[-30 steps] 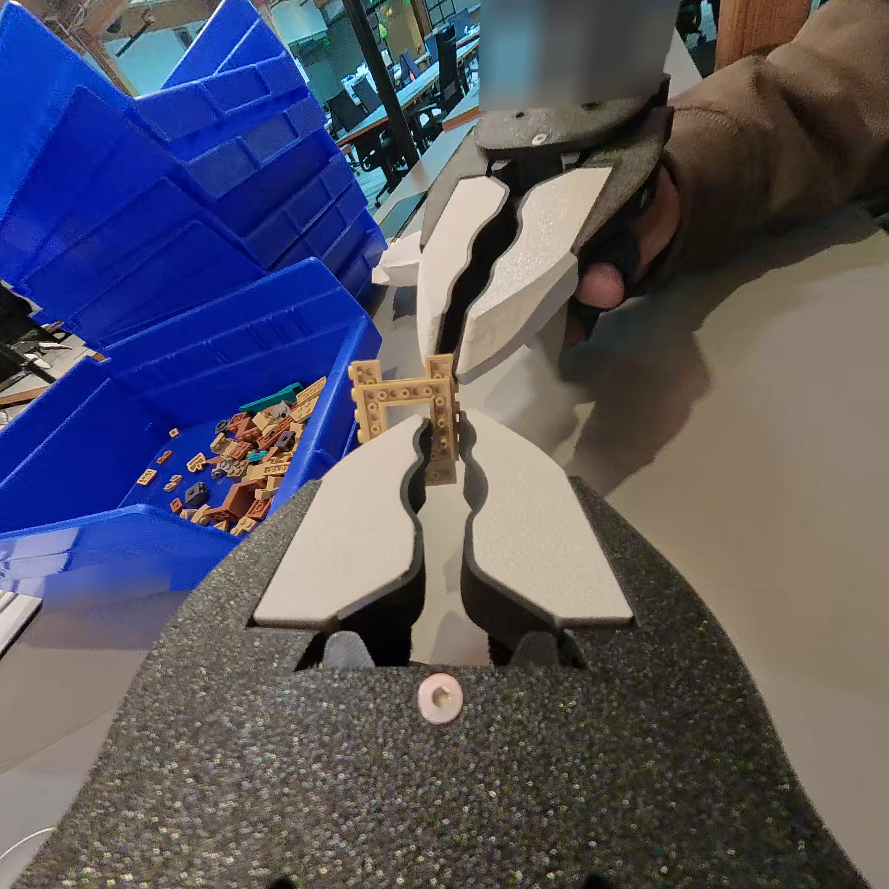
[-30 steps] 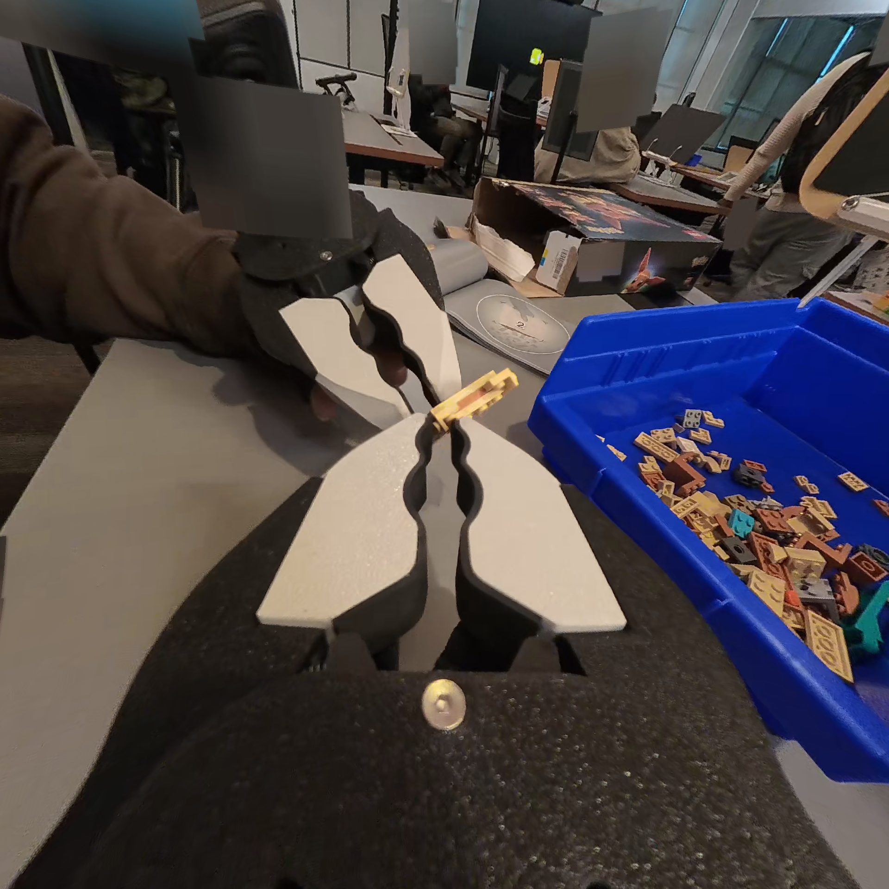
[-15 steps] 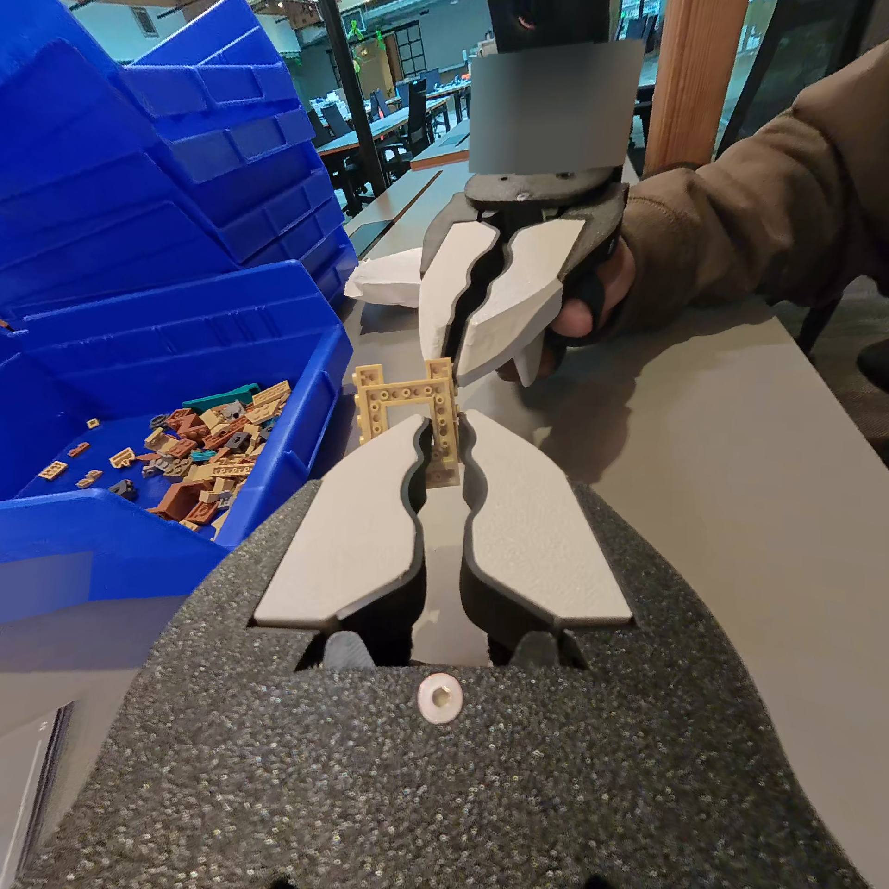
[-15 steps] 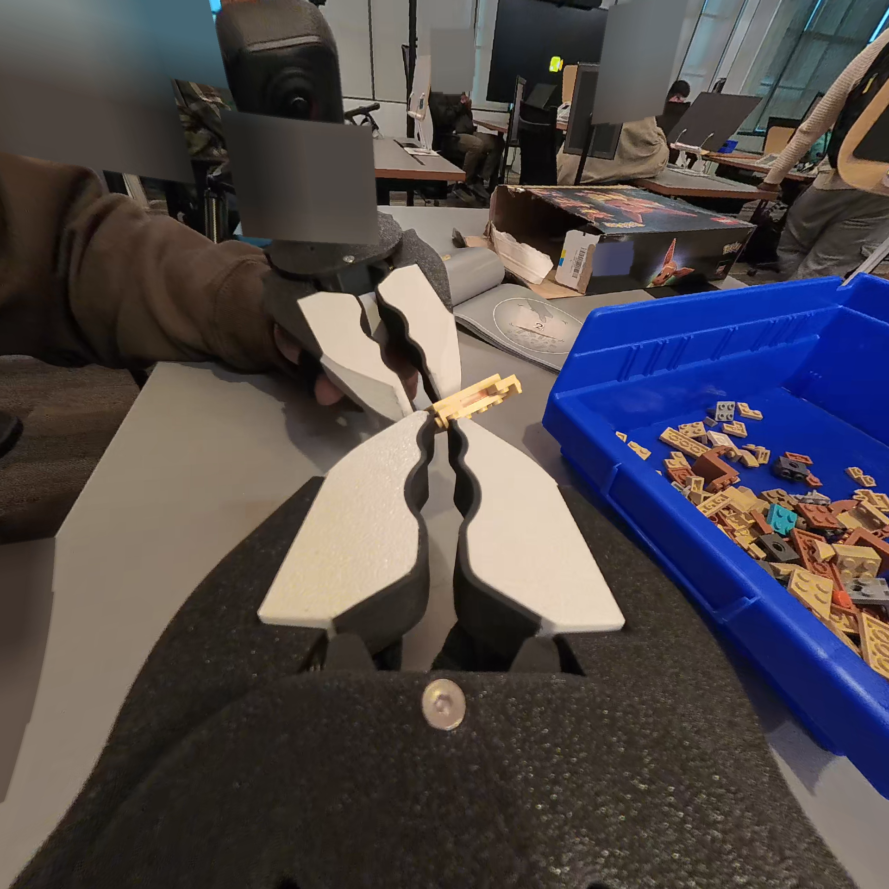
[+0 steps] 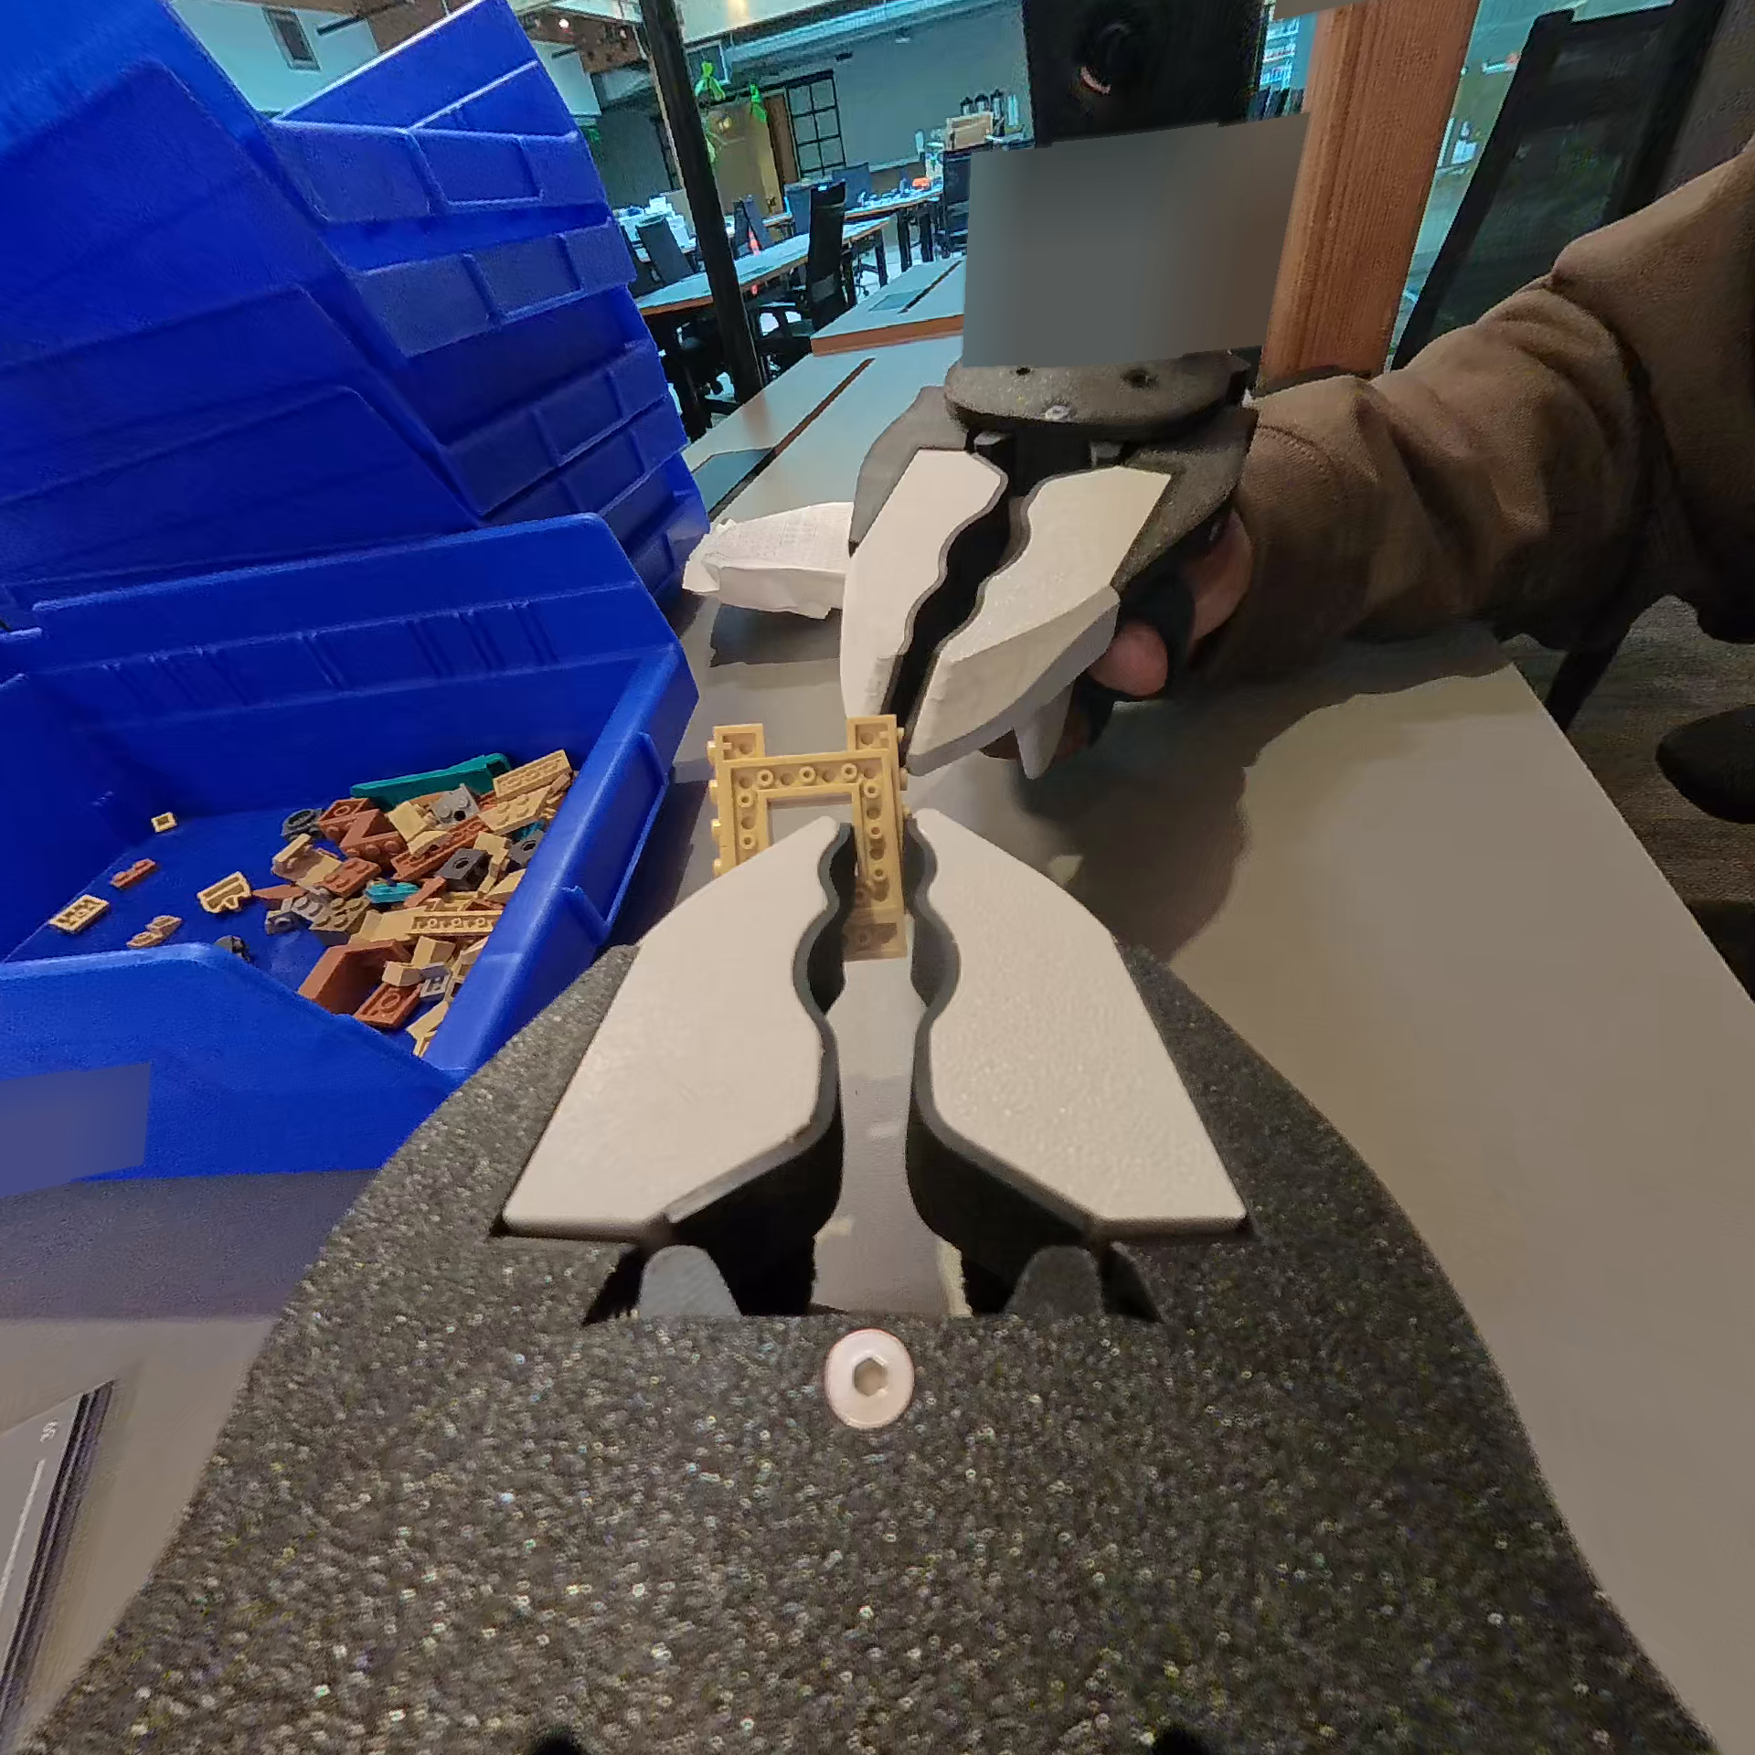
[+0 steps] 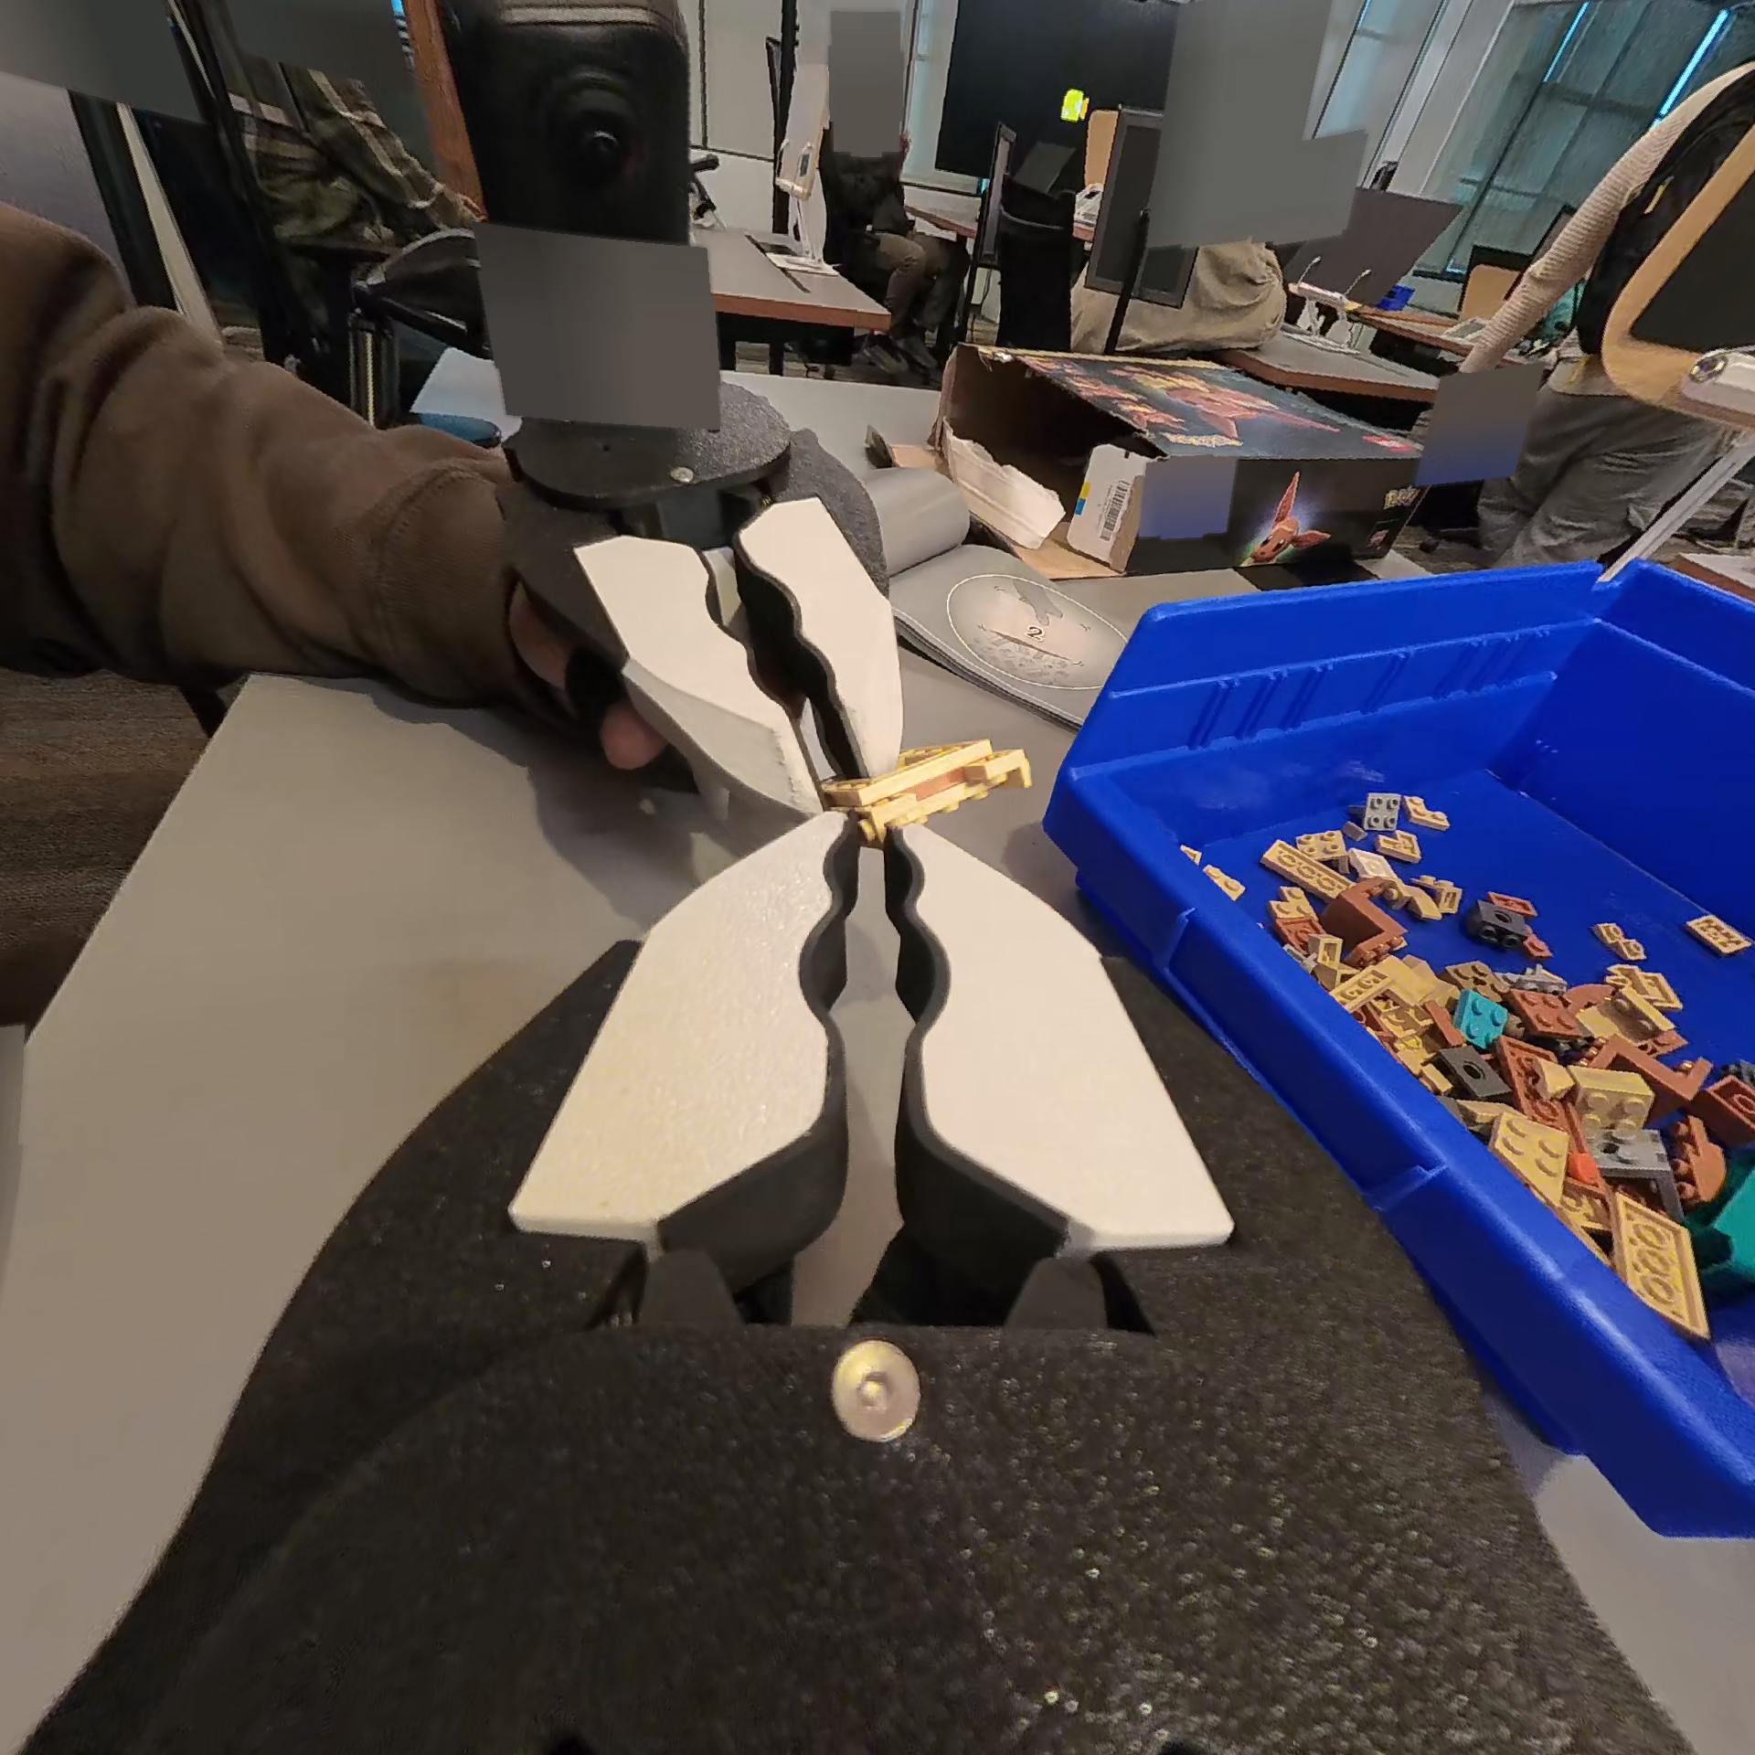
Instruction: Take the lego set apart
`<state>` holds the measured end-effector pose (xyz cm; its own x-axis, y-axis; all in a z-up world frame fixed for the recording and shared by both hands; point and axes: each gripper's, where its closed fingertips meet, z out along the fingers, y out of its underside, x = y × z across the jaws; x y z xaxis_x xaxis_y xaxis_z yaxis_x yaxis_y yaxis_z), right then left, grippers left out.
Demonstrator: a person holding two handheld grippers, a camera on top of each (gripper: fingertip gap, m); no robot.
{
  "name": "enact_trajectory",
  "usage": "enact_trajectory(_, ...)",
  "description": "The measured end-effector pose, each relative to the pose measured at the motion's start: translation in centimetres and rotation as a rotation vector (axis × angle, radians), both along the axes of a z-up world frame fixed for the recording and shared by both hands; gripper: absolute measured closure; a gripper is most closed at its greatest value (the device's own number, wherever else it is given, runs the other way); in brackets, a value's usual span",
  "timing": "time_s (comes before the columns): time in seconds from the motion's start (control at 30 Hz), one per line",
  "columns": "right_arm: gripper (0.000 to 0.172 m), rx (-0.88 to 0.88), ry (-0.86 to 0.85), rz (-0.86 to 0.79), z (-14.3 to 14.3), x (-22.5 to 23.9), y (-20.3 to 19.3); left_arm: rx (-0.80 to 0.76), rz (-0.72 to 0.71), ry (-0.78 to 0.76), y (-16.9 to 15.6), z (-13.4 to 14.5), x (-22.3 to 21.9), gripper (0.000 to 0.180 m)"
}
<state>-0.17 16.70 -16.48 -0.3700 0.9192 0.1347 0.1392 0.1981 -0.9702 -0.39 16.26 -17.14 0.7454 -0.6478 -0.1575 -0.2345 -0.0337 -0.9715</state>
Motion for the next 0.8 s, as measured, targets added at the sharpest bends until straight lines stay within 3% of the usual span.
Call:
enact_trajectory(0.3, 0.164, -0.139, -0.019, -0.025, -0.1, -0.5, 0.3, 0.032, 0.059, 0.090, 0.4, -0.4, -0.4, 0.171)
enact_trajectory(0.43, 0.151, -0.224, -0.069, -0.033, -0.3, -0.7, 0.3, 0.059, 0.099, 0.166, 0.7, -0.7, -0.6, 0.171)
enact_trajectory(0.8, 0.144, -0.628, -0.199, -0.023, -0.5, -1.3, 0.8, 0.201, 0.203, 0.418, 1.1, -1.0, -0.9, 0.171)
